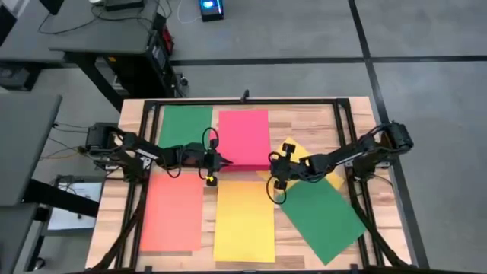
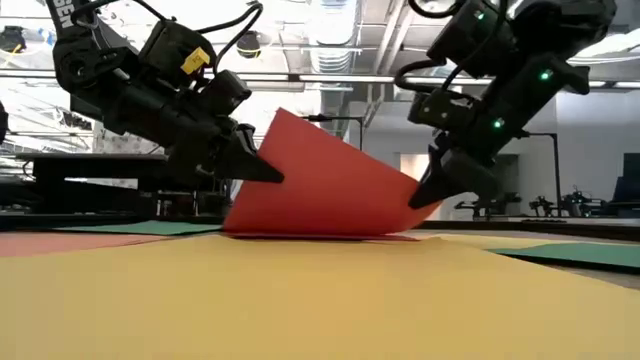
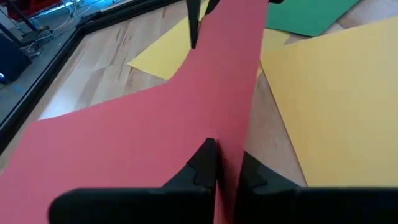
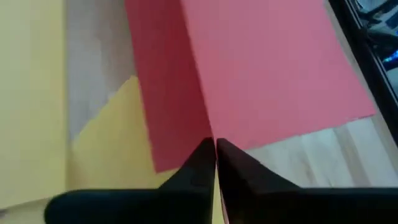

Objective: Organize paper
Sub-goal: Stack the pink paper on top of the pink paper

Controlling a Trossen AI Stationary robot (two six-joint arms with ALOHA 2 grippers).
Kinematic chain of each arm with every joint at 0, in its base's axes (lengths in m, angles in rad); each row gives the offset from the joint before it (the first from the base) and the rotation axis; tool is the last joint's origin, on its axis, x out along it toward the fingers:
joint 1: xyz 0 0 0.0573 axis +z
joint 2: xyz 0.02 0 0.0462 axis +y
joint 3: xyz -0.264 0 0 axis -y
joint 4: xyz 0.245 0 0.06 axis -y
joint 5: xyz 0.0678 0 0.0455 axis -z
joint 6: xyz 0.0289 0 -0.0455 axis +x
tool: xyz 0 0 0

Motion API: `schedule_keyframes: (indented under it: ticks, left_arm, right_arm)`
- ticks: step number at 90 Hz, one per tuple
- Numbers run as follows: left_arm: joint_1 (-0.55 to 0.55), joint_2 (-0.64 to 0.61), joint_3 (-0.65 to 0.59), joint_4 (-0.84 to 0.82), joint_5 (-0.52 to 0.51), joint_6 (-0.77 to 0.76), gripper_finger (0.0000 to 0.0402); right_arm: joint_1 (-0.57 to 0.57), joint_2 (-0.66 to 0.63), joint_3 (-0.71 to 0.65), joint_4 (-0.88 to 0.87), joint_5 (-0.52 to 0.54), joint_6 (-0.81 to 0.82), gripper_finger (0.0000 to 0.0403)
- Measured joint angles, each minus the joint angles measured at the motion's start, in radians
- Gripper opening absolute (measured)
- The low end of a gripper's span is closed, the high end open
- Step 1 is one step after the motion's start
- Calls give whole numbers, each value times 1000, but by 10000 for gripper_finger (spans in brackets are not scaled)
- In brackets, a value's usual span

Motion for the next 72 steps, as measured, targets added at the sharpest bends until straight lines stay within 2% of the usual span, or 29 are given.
schedule_keyframes:
  ticks: [6, 14, 28, 38, 57, 72]
  left_arm:
    - [0, 0, 0, -1, -6, -1, 0]
    - [0, 0, 0, -1, -42, -15, 0]
    - [1, 0, 0, -1, -85, -29, 0]
    - [1, 0, 0, -1, -101, -35, 0]
    - [1, -22, 0, -42, -96, -84, 3]
    - [0, -90, 15, -195, -104, -101, 41]
  right_arm:
    - [24, 0, 9, -5, 14, 0, 1]
    - [65, 0, 32, -32, 82, 0, 0]
    - [119, 0, 103, -148, 179, 25, 0]
    - [126, 0, 152, -233, 186, 61, 0]
    - [114, 2, 167, -257, 180, 96, 0]
    - [113, 2, 167, -287, 178, 115, 0]
